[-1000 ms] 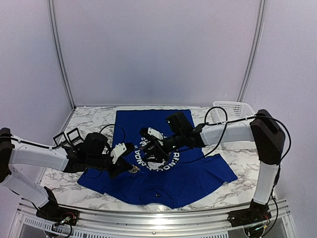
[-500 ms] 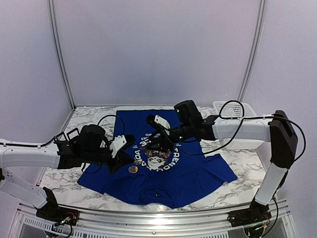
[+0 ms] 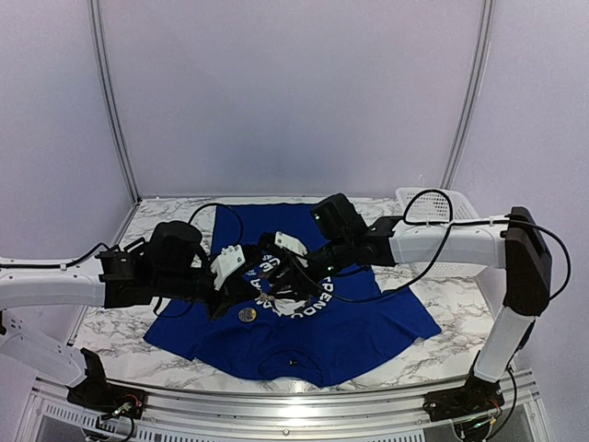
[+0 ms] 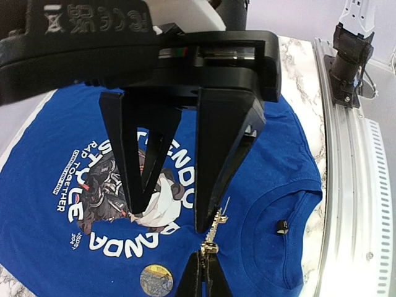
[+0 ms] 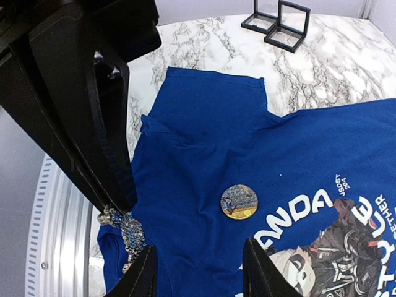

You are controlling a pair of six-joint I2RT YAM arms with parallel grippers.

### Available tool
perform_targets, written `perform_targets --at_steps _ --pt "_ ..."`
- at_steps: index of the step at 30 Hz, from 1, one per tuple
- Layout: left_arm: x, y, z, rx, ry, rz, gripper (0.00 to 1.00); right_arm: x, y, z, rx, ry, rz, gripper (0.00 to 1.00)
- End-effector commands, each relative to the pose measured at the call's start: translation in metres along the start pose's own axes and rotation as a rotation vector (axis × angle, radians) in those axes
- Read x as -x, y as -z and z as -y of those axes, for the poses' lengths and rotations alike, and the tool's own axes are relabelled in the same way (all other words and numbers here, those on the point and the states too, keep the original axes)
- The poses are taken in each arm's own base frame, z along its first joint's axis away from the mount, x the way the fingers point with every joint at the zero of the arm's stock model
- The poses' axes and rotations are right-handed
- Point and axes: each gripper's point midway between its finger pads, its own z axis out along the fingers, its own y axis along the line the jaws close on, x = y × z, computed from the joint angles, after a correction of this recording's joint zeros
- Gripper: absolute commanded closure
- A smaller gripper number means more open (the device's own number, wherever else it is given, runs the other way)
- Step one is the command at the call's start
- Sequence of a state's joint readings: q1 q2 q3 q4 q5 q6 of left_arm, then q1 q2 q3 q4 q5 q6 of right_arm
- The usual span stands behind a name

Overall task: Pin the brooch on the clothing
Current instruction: Pass from the left arm to the right

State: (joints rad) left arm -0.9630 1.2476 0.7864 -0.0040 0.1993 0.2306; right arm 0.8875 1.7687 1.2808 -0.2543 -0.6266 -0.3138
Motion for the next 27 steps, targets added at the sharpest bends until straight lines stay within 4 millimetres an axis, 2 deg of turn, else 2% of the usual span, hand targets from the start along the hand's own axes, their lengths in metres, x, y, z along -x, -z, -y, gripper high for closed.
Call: perform_targets --at_steps 1,6,9,12,15,27 --pt "-0.001 0.0 -0.002 0.014 -0.022 -0.035 1.0 0.025 0.011 -0.007 0.014 0.015 0.044 0.6" --pt "-0.002 0.001 -0.004 0.029 -0.029 -0.049 1.0 0.028 0.024 0.02 -0.145 -0.006 0.021 0.63" --pt "-0.003 0.002 -0.004 0.034 -0.029 -0.051 1.0 0.042 0.036 0.011 -0.122 0.031 0.069 0.62" --pt "-0.003 0.002 -0.005 0.041 -0.031 -0.052 1.0 0.053 0.039 -0.012 -0.022 0.068 0.129 0.59" --pt "-0.001 0.003 -0.006 0.043 -0.031 -0.047 1.0 0.05 0.03 -0.026 0.044 0.066 0.154 0.56" --pt "0.002 0.007 -0.004 0.044 -0.027 -0.032 1.0 0.028 -0.001 -0.021 0.106 -0.019 0.114 0.54"
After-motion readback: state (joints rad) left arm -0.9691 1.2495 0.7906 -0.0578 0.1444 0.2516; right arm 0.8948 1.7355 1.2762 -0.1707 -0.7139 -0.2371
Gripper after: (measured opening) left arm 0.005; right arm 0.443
